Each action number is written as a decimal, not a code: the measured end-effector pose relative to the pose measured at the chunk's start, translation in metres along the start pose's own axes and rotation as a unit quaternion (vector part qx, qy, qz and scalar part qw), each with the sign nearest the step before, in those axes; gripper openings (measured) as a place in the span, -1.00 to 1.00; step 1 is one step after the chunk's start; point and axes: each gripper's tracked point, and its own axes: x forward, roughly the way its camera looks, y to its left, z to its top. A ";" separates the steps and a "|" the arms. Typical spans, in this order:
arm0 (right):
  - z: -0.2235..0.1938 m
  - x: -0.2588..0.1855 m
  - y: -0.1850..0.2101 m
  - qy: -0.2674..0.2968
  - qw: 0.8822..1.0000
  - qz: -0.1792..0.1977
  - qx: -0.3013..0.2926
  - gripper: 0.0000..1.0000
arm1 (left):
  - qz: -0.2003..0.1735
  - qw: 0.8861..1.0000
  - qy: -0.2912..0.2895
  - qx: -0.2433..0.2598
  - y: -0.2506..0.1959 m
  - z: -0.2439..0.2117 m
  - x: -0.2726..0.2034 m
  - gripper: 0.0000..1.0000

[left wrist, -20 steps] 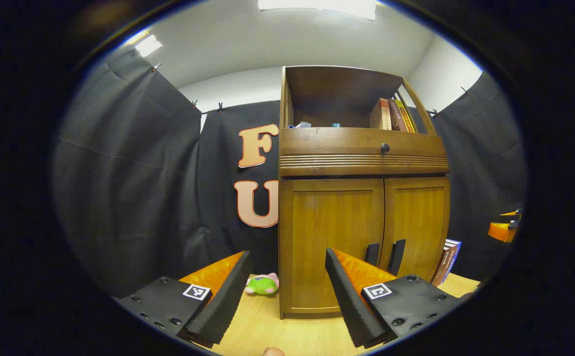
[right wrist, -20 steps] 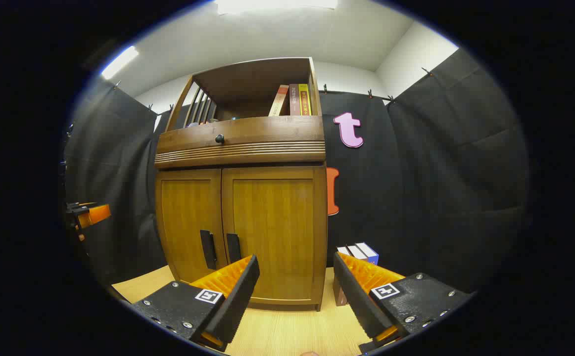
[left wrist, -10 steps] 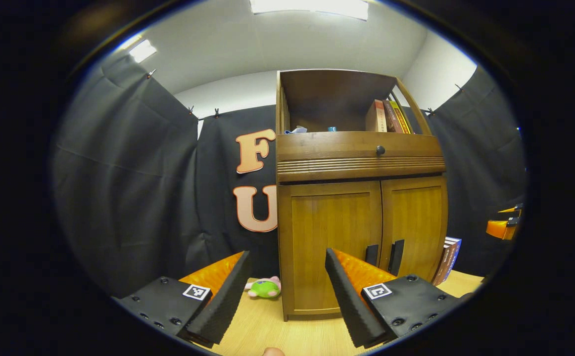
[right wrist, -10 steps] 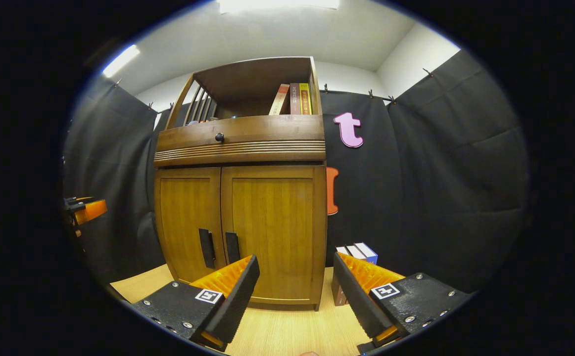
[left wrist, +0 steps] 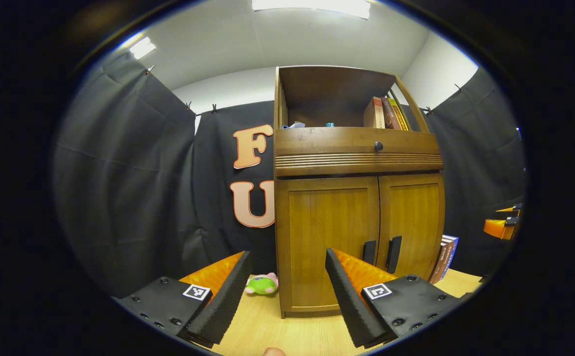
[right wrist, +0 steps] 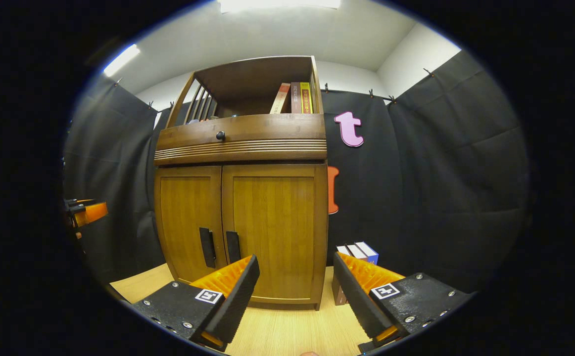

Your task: Open the right door of the double-door shoe cabinet with the right hand, and open the left door with the left hand.

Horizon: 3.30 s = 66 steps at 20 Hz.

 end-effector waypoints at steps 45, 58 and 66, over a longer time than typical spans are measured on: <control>-0.131 0.232 0.159 0.084 0.995 0.035 0.041 -0.26 | 0.022 0.999 0.029 0.016 0.048 -0.031 -0.003 0.94; -0.128 0.172 0.148 0.072 0.992 0.092 0.044 -0.37 | 0.019 0.999 0.041 0.014 0.041 -0.040 0.000 0.92; -0.121 0.122 0.123 0.059 0.990 0.121 0.051 -0.42 | 0.010 0.999 0.051 0.015 0.030 -0.049 0.005 0.92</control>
